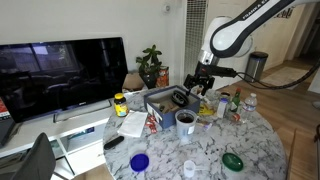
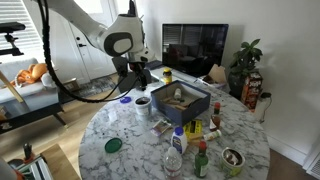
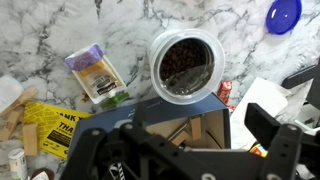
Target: Put the silver cup in the larger clear cup then put the small clear cup inside the silver cup.
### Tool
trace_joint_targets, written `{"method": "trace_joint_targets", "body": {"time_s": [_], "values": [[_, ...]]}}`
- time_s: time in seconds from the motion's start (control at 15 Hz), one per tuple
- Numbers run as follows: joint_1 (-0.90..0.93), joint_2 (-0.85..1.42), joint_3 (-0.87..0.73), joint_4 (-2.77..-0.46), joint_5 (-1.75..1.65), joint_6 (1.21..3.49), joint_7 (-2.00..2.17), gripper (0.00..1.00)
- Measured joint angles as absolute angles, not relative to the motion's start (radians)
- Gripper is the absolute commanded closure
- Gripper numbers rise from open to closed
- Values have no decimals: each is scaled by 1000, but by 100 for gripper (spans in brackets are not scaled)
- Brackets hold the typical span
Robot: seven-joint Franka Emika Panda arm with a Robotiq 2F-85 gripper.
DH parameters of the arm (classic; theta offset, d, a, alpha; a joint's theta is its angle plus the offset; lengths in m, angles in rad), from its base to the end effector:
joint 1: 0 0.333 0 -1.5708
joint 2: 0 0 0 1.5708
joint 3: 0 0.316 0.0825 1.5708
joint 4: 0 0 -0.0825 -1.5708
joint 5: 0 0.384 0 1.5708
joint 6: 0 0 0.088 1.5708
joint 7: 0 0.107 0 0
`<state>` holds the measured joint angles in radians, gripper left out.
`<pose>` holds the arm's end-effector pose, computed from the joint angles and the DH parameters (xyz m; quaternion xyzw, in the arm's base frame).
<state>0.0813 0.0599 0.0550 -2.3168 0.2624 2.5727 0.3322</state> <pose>0.5291 0.0682 0.3354 -0.9717 0.1990 -0.0751 0.1028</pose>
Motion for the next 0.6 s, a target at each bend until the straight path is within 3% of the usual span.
{"method": "trace_joint_targets", "body": {"time_s": [0.6], "values": [[81,29,58,-2281,260,2464,341,0]]}}
